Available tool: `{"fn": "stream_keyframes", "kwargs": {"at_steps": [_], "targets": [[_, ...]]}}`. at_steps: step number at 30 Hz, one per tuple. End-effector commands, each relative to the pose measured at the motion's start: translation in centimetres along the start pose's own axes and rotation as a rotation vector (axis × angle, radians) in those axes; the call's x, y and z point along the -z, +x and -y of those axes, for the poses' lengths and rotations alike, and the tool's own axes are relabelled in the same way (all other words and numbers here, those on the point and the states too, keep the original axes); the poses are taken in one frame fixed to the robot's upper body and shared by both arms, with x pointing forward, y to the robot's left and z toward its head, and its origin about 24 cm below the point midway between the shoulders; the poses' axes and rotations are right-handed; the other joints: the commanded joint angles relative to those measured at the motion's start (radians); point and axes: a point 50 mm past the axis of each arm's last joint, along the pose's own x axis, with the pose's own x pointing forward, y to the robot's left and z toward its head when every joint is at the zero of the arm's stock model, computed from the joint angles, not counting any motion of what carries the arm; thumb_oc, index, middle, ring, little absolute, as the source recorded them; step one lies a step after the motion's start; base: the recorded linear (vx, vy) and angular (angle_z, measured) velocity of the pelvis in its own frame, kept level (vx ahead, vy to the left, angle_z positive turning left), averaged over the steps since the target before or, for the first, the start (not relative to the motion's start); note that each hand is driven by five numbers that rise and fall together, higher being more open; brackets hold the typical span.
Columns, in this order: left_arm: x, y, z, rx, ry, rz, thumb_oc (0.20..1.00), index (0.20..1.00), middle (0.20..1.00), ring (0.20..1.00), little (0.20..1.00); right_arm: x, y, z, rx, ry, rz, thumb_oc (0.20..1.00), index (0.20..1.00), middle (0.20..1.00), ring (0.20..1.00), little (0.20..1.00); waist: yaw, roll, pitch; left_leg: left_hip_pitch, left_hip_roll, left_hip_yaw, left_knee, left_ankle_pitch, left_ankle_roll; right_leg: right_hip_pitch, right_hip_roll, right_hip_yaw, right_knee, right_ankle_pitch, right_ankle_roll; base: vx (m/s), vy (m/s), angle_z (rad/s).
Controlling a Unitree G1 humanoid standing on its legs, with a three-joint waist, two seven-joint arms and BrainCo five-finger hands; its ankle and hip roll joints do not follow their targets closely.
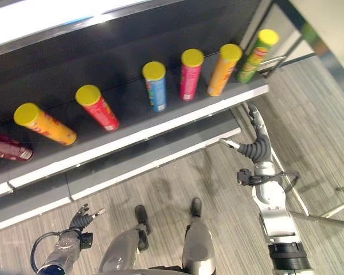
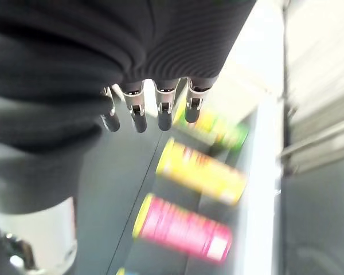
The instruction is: Put the goods on the table back onto the shelves and tidy them up.
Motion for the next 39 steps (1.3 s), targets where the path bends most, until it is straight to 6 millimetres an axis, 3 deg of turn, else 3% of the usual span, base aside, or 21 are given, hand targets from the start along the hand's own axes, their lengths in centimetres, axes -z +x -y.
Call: {"fn": "stream_keyframes", "kwargs": {"at_steps": [1,3,5,7,8,9,10,11,13,15,16,18,20,22,23,25,27,29,32,36,39], "targets": [[2.1,-1.0,-2.0,-0.061,0.015,-0.051,1.000,1.000,1.000,1.000,1.000,-2.4,1.6,4.0,0.151,-0.050,0.141,1.000,1.000,1.000,1.000,1.000,0.019,0.023,-0.058,0.052,0.126,-0.037,0.123,-0.235,-0.071,-0.071,-0.063,-0.014,0.068,0.032,0.096,0.06,-0.265,-1.09],[1.8,-0.9,-2.6,-0.070,0.014,-0.042,1.000,1.000,1.000,1.000,1.000,-2.6,1.9,5.5,0.197,-0.096,0.146,1.000,1.000,1.000,1.000,1.000,0.030,0.005,-0.070,0.074,0.163,0.003,0.132,-0.226,-0.095,-0.038,-0.065,-0.079,0.052,0.017,0.099,0.00,-0.333,-1.01],[1.8,-0.9,-2.7,-0.075,0.008,-0.040,1.000,1.000,1.000,1.000,1.000,-2.8,1.9,6.2,0.216,-0.105,0.149,1.000,1.000,1.000,1.000,1.000,0.032,-0.002,-0.079,0.078,0.177,0.015,0.136,-0.221,-0.103,-0.017,-0.060,-0.094,0.039,0.006,0.099,0.06,-0.329,-0.77],[2.4,-1.0,-2.8,-0.088,-0.026,-0.068,1.000,1.000,1.000,1.000,1.000,-3.0,2.0,8.7,0.290,-0.113,0.146,1.000,1.000,1.000,1.000,1.000,0.016,-0.004,-0.120,0.143,0.270,0.060,0.113,-0.135,-0.163,-0.022,-0.006,-0.078,0.107,-0.062,0.078,0.22,-0.542,-0.70],[2.6,-1.1,-2.7,-0.084,-0.045,-0.073,1.000,1.000,1.000,1.000,1.000,-3.3,2.0,9.3,0.307,-0.130,0.156,1.000,1.000,1.000,1.000,1.000,0.012,0.003,-0.126,0.159,0.300,0.061,0.124,-0.085,-0.173,-0.015,0.019,-0.077,0.121,-0.082,0.060,0.27,-0.588,-0.47],[2.5,-1.0,-2.5,-0.079,-0.060,-0.072,1.000,1.000,1.000,1.000,1.000,-4.6,2.5,10.8,0.341,-0.169,0.209,1.000,1.000,1.000,1.000,1.000,0.013,0.004,-0.129,0.153,0.355,0.023,0.185,0.067,-0.190,0.012,0.091,-0.064,0.117,-0.123,0.021,0.22,-0.537,-0.32],[2.4,-1.0,-2.2,-0.067,-0.063,-0.071,1.000,1.000,1.000,1.000,1.000,-4.9,2.9,11.0,0.337,-0.174,0.214,1.000,1.000,1.000,1.000,1.000,0.019,0.004,-0.127,0.152,0.349,-0.012,0.205,0.072,-0.178,0.025,0.116,-0.053,0.111,-0.136,0.002,0.25,-0.525,-0.39],[2.6,-1.1,-1.9,-0.059,-0.061,-0.076,1.000,1.000,1.000,1.000,1.000,-5.4,3.5,11.2,0.337,-0.184,0.232,1.000,1.000,1.000,1.000,1.000,0.036,-0.009,-0.128,0.141,0.302,-0.078,0.247,0.046,-0.157,0.040,0.133,-0.040,0.104,-0.143,-0.015,0.15,-0.304,-0.40],[2.9,-1.3,-1.1,-0.034,-0.087,-0.081,1.000,1.000,1.000,1.000,1.000,-5.9,4.7,11.3,0.321,-0.231,0.244,1.000,1.000,1.000,1.000,1.000,0.072,-0.041,-0.127,0.081,0.144,-0.216,0.284,-0.055,-0.109,0.056,0.148,0.009,0.076,-0.132,-0.029,0.19,-0.266,-0.64],[3.6,-1.7,-0.4,-0.008,-0.088,-0.099,1.000,1.000,1.000,1.000,1.000,-6.4,5.5,11.8,0.335,-0.257,0.252,1.000,1.000,1.000,1.000,1.000,0.095,-0.048,-0.130,0.054,0.034,-0.265,0.243,-0.165,-0.081,0.068,0.163,0.060,0.060,-0.139,-0.025,0.24,-0.154,-1.22],[3.8,-1.8,-0.1,0.009,-0.077,-0.103,1.000,1.000,1.000,1.000,1.000,-6.6,5.7,12.0,0.339,-0.274,0.258,1.000,1.000,1.000,1.000,1.000,0.106,-0.043,-0.130,0.028,-0.009,-0.274,0.217,-0.186,-0.073,0.074,0.169,0.075,0.057,-0.144,-0.025,0.21,-0.081,-1.20],[4.2,-2.0,0.2,0.033,-0.045,-0.117,1.000,1.000,1.000,1.000,1.000,-7.1,6.0,12.3,0.346,-0.300,0.275,1.000,1.000,1.000,1.000,1.000,0.130,-0.024,-0.132,-0.049,-0.103,-0.279,0.158,-0.146,-0.059,0.092,0.198,0.086,0.050,-0.151,-0.027,0.21,-0.085,-0.60],[4.7,-2.1,0.4,0.045,-0.016,-0.137,1.000,1.000,1.000,1.000,1.000,-7.5,6.4,12.7,0.373,-0.308,0.289,1.000,1.000,1.000,1.000,1.000,0.157,0.005,-0.127,-0.105,-0.160,-0.288,0.095,-0.078,-0.063,0.123,0.243,0.105,0.047,-0.167,-0.033,0.22,-0.066,-0.43],[5.0,-2.1,0.2,0.037,-0.010,-0.153,1.000,1.000,1.000,1.000,1.000,-7.8,6.9,12.8,0.387,-0.317,0.296,1.000,1.000,1.000,1.000,1.000,0.176,0.024,-0.117,-0.126,-0.181,-0.296,0.066,-0.034,-0.072,0.160,0.271,0.125,0.055,-0.199,-0.043,0.24,-0.002,-0.83],[5.6,-2.3,0.3,0.034,-0.020,-0.180,1.000,1.000,1.000,1.000,1.000,-7.7,7.1,12.6,0.379,-0.305,0.290,1.000,1.000,1.000,1.000,1.000,0.177,0.034,-0.121,-0.090,-0.175,-0.304,0.027,-0.047,-0.053,0.164,0.280,0.140,0.076,-0.216,-0.043,0.29,0.058,-0.92],[6.1,-2.4,0.3,0.023,-0.034,-0.206,1.000,1.000,1.000,1.000,1.000,-7.2,6.8,12.6,0.373,-0.331,0.265,1.000,1.000,1.000,1.000,1.000,0.175,0.031,-0.131,-0.053,-0.187,-0.331,0.025,-0.050,-0.034,0.187,0.260,0.131,0.108,-0.242,-0.030,0.31,0.085,-0.48],[6.4,-2.4,0.3,0.017,-0.029,-0.222,1.000,1.000,1.000,1.000,1.000,-6.5,6.9,12.9,0.371,-0.381,0.228,1.000,1.000,1.000,1.000,1.000,0.165,0.021,-0.141,-0.009,-0.190,-0.325,0.036,-0.080,-0.006,0.165,0.209,0.128,0.263,-0.240,-0.004,0.26,0.103,-0.07],[5.8,-2.1,0.4,0.021,-0.006,-0.212,1.000,1.000,1.000,1.000,1.000,-6.4,6.6,13.3,0.385,-0.380,0.211,1.000,1.000,1.000,1.000,1.000,0.143,0.011,-0.126,0.035,-0.198,-0.332,0.047,-0.105,0.021,0.107,0.155,0.152,0.458,-0.166,0.030,0.19,0.049,-0.05],[4.9,-1.6,0.5,0.032,0.014,-0.180,1.000,1.000,1.000,1.000,1.000,-5.9,6.2,13.5,0.397,-0.378,0.194,1.000,1.000,1.000,1.000,1.000,0.126,0.015,-0.116,0.056,-0.191,-0.356,0.058,-0.123,0.027,0.066,0.120,0.177,0.543,-0.094,0.020,0.09,-0.047,0.32],[3.3,-1.1,0.7,0.061,0.029,-0.111,1.000,1.000,1.000,1.000,1.000,-5.6,6.1,14.3,0.419,-0.350,0.174,1.000,1.000,1.000,1.000,1.000,0.106,0.032,-0.110,0.085,-0.143,-0.394,0.050,-0.158,0.004,-0.017,0.045,0.158,0.407,-0.102,0.009,0.16,-0.207,0.08],[3.0,-1.0,0.4,0.060,0.039,-0.100,1.000,1.000,1.000,1.000,1.000,-4.6,5.4,15.2,0.430,-0.344,0.123,1.000,1.000,1.000,1.000,1.000,0.074,0.009,-0.106,0.124,-0.152,-0.435,0.048,-0.194,-0.014,-0.051,0.081,0.216,0.146,-0.058,0.063,0.25,-0.256,0.17]]}}
